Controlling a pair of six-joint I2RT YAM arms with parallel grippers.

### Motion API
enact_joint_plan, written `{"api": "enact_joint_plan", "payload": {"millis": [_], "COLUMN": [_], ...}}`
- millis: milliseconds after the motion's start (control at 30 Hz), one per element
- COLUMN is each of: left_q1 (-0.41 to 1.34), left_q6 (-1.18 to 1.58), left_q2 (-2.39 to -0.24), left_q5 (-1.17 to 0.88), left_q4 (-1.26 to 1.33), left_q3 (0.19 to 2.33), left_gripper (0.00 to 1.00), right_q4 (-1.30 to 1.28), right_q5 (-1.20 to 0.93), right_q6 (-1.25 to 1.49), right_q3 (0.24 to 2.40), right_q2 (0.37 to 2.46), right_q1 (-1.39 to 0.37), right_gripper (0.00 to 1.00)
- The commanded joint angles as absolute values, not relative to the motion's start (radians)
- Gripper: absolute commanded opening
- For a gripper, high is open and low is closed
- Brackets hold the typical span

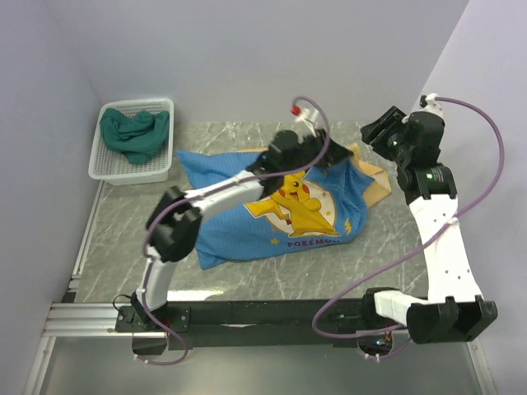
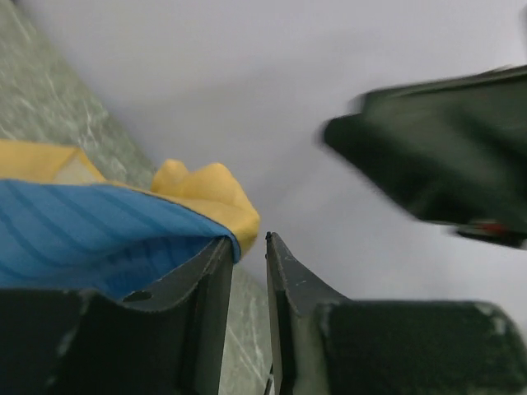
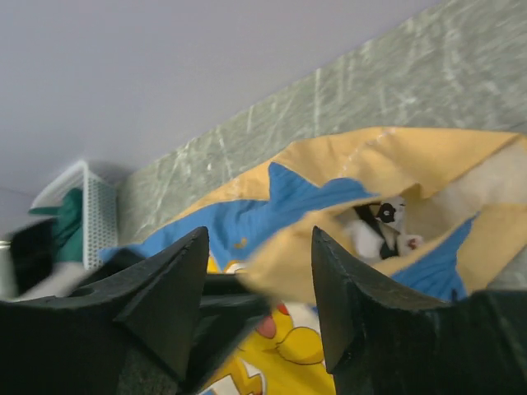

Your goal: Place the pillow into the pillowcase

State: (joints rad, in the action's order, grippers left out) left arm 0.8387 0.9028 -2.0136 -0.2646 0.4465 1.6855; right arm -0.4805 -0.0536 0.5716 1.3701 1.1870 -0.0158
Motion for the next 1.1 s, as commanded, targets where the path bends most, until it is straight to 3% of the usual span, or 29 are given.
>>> {"api": "enact_joint_plan", "payload": {"millis": [0, 267, 300, 400, 500, 633, 700, 833, 967, 1067], "left_q1": [0.890, 0.881, 0.867, 0.793, 0.691, 0.617, 0.635, 0.643, 0.635, 0.624], "left_q6": [0.907, 0.867, 0.865, 0.873, 0.919, 0.879, 0.879, 1.023, 1.101, 1.112], "left_q2": [-2.144, -2.310, -2.312, -2.329, -2.278, -2.048, -1.855, -1.538, -1.280, -1.200], "left_q5": [-0.252, -0.154, -0.140, -0.103, -0.139, -0.007, 0.235, 0.501, 0.589, 0.583], "left_q4": [0.554, 0.362, 0.310, 0.139, 0.062, -0.032, -0.104, -0.231, -0.336, -0.336], "left_q3": [1.836, 2.132, 2.150, 2.262, 2.232, 1.907, 1.760, 1.289, 1.004, 0.853], "left_gripper": [0.31, 0.35, 0.47, 0.63, 0.74, 0.77, 0.80, 0.87, 0.91, 0.91], "right_q4": [-0.511, -0.488, -0.459, -0.410, -0.382, -0.322, -0.272, -0.230, -0.210, -0.207], "right_q5": [0.089, 0.046, 0.022, -0.058, -0.092, -0.104, -0.097, -0.081, -0.015, -0.002], "right_q6": [0.499, 0.485, 0.488, 0.503, 0.514, 0.525, 0.532, 0.537, 0.520, 0.502], "right_q3": [1.361, 1.307, 1.293, 1.240, 1.190, 1.067, 1.013, 0.956, 1.012, 1.083], "right_q2": [1.092, 1.061, 1.065, 1.083, 1.114, 1.120, 1.120, 1.199, 1.324, 1.446], "right_q1": [-0.005, 0.037, 0.037, 0.037, 0.037, 0.022, 0.015, -0.020, -0.078, -0.104], "right_gripper": [0.63, 0.69, 0.69, 0.71, 0.71, 0.72, 0.73, 0.76, 0.79, 0.80]}}
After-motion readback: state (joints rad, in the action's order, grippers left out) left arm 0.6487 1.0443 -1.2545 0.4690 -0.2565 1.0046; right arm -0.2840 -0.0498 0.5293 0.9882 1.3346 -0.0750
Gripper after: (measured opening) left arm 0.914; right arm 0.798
